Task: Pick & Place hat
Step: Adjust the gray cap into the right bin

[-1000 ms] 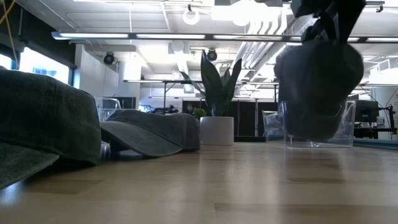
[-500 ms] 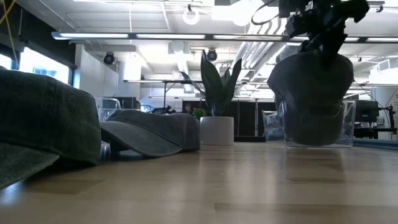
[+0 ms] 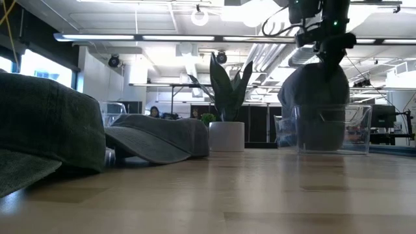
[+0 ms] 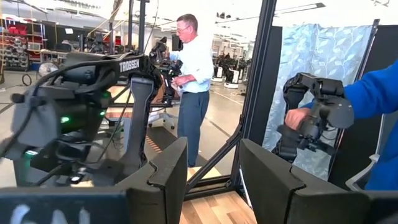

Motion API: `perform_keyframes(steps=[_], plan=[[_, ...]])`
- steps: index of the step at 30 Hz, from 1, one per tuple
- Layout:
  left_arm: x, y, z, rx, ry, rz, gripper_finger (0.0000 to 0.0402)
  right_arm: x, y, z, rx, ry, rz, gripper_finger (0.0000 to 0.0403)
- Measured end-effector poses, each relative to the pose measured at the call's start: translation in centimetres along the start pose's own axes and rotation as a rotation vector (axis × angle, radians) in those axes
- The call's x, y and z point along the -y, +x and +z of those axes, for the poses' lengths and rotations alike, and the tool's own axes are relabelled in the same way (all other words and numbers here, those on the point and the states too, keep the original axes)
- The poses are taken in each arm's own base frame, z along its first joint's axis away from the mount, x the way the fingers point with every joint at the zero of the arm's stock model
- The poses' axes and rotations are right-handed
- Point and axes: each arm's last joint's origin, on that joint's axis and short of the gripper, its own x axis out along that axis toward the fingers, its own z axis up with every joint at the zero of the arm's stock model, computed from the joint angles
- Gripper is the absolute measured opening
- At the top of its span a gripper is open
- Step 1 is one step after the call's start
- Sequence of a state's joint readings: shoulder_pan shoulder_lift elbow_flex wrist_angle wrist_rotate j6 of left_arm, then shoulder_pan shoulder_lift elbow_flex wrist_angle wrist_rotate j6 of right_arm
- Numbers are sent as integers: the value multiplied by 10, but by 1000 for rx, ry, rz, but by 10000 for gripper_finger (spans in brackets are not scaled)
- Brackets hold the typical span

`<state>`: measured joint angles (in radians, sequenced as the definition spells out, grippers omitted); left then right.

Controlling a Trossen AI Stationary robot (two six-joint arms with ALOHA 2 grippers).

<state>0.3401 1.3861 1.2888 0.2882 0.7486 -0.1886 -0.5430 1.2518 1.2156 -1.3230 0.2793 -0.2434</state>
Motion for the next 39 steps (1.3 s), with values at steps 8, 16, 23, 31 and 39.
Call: perform_keyframes(steps=[8, 16, 23, 31, 39], plan=[[0, 0, 0, -1, -1, 0, 143, -42, -12, -6, 29, -76, 327, 14], [0, 0, -1, -5, -5, 1, 143, -82, -3, -14, -31, -186, 563, 10], [0, 0, -1, -5, -5, 1, 143, -99, 8, -20, -88, -178, 691, 69], [0, 0, -1, -7, -7, 1, 143, -86, -23, -10, -2, -133, 698, 198], [0, 0, -2, -21, -20, 4, 143, -65, -67, 0, 154, -67, 756, 232]])
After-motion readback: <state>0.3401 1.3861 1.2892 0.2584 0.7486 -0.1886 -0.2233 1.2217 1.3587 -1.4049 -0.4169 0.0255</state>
